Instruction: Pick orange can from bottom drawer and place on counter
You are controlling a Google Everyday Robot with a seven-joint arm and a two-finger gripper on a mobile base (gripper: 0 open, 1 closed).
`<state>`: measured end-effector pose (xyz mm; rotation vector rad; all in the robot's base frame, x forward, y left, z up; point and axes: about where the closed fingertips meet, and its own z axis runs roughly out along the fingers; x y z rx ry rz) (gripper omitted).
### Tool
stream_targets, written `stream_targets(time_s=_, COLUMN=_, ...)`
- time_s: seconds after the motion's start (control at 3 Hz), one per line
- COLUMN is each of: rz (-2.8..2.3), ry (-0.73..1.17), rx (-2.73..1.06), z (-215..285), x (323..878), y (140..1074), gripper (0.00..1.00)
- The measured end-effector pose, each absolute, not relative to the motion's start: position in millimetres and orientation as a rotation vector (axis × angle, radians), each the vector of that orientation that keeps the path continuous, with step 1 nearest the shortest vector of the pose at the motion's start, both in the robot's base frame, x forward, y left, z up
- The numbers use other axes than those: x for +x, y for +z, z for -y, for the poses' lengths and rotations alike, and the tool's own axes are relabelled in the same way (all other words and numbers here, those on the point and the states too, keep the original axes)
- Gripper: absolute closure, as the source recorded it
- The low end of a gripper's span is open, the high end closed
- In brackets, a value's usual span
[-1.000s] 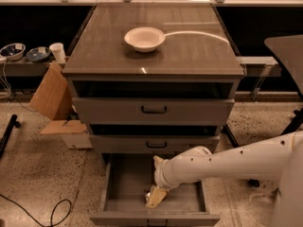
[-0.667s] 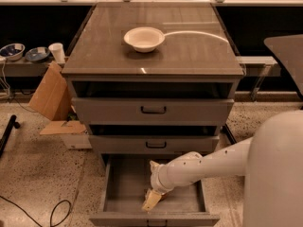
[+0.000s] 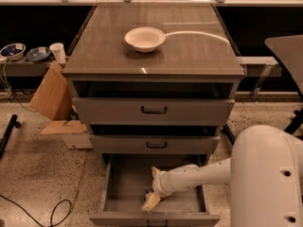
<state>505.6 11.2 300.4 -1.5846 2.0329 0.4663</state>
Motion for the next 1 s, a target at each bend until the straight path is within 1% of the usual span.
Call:
stream_targets(time_s=0.33, rz=-2.031, ry=0.464, rx=-1.560, z=-4, x=523, y=267, gripper=0.00)
stream_targets(time_s=1.0, rz=-2.075, ry=0.418, rx=-1.506, z=26, x=564, y=195, gripper=0.00)
